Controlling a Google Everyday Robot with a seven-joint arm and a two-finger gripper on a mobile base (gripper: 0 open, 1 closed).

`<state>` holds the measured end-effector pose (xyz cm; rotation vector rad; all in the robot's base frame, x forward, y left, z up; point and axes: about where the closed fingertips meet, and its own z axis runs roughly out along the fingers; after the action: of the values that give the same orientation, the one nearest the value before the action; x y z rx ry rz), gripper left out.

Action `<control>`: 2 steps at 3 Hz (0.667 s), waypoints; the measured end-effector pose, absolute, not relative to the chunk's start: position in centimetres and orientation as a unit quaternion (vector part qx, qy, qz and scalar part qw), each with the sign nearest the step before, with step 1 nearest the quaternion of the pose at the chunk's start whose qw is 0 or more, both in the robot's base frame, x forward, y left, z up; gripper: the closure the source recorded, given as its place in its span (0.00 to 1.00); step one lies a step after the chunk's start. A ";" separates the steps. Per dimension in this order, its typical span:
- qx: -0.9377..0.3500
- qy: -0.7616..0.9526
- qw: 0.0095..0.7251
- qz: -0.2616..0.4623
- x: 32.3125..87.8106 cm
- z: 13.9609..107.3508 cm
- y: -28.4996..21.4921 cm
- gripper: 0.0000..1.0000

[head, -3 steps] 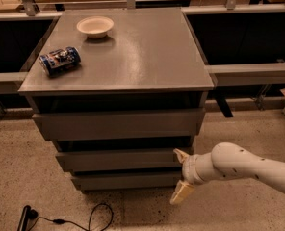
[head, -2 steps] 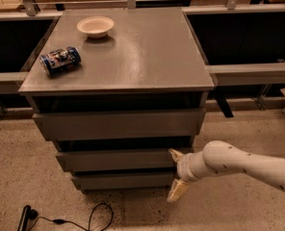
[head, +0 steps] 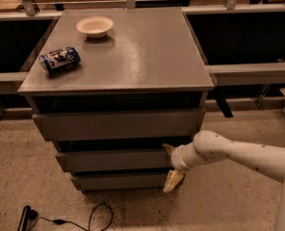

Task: Open middle drawer

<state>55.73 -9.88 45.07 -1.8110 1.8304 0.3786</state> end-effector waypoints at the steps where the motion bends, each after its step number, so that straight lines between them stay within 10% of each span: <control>1: -0.672 0.678 0.262 0.143 57.7 44.3 -9.8 0.00; 2: -0.668 0.684 0.253 0.147 58.3 43.0 -10.0 0.18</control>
Offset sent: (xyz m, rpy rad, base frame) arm 0.0363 -0.0081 -0.0323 -0.0180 0.0519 -0.0194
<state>58.33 -10.04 43.04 -1.8164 1.8600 0.4001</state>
